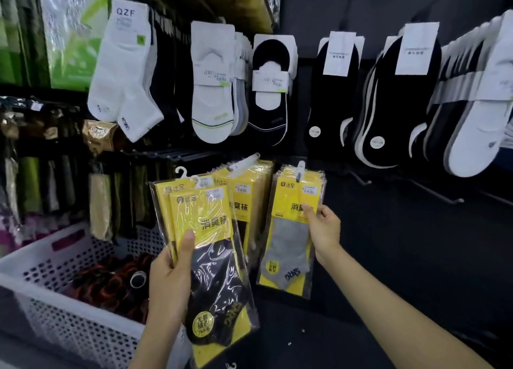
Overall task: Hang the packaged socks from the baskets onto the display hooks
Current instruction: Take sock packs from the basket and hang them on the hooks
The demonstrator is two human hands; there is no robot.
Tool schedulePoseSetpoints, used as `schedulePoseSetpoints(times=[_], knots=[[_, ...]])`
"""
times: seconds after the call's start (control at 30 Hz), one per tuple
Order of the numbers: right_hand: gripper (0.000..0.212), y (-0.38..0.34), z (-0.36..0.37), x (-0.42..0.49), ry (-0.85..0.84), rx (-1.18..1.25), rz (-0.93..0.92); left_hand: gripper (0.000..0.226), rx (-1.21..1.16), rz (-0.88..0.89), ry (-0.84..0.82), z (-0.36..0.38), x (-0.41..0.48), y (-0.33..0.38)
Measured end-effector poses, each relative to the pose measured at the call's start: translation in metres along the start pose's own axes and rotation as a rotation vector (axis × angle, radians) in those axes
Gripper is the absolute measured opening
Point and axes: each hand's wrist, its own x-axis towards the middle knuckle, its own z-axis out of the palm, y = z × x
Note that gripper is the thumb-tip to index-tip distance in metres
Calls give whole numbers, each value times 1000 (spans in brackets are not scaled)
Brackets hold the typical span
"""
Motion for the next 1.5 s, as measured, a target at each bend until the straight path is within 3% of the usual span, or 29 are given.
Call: schedulePoseSetpoints(times=[0.3,0.43,0.5,0.7,0.8,1.03,1.3,1.5], knots=[[33,17,4,54,263,-201,52,50,-63,3,-25,7,-1,-8],[28,29,-11,45,340,-192,113,50,-71,-28,-27,14,-5,-3],[25,30,-18,26,293,-159,132,50,-91,-53,-44,19,-9,0],[31,-9,-14,-71,-325,-47,110,41,-155,-79,-172,34,-20,2],[35,-26,-11,-101,-450,-31,54,36,-218,-91,-219,42,-27,3],[25,-34,-24,-107,-364,42,61,44,-183,-130,-239,46,-41,8],[12,-48,-41,-69,-120,22,-2,52,-13,-47,-93,26,-31,12],[10,-55,-28,-41,-165,-121,-51,51,-34,-107,-8,12,-21,5]])
